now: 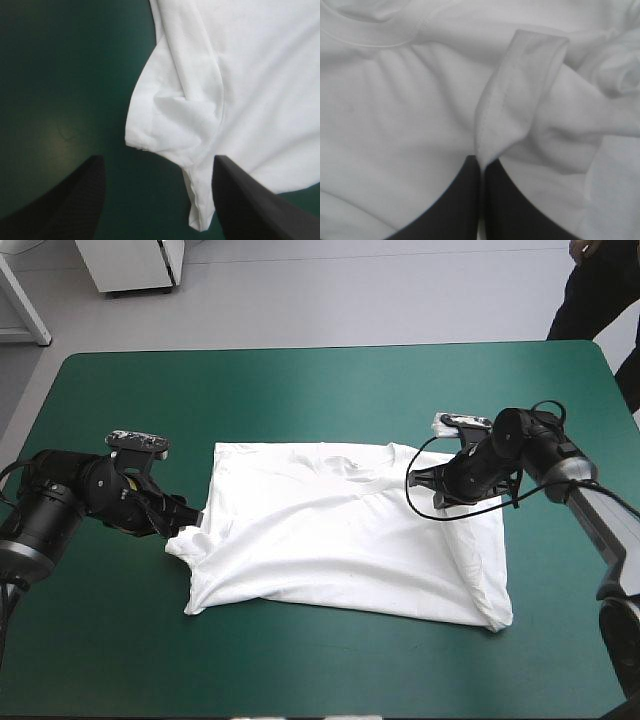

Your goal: Fold the cloth

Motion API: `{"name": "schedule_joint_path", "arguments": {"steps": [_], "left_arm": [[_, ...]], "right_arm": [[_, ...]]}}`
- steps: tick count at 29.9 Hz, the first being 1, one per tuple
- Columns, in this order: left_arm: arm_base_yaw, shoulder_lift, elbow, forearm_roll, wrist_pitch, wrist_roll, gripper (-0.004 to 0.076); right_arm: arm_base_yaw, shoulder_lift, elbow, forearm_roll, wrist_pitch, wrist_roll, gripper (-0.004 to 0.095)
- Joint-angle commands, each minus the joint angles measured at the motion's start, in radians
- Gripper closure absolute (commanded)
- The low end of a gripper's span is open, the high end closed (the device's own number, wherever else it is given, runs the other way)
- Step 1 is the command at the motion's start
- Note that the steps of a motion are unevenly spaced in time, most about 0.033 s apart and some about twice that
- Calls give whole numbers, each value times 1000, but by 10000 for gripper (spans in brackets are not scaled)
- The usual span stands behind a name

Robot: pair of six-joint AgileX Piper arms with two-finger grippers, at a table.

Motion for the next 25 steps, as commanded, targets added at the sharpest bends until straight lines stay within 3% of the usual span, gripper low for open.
{"name": "schedule_joint_path", "arguments": {"steps": [1, 6, 17, 25], "left_arm": [[-2, -21, -32, -4, -24, -6, 265], [-2, -21, -32, -5, -18, -6, 265], [-2, -21, -32, -5, -18, -6, 265], [-2, -21, -32, -5, 11, -6, 265]], "right_arm": [[6, 30, -28, 19, -23, 0, 924], [6, 124, -28, 23, 6, 14, 886], [6, 57, -74, 20, 65, -10, 478], [6, -105, -110, -41, 185, 0, 462]]}}
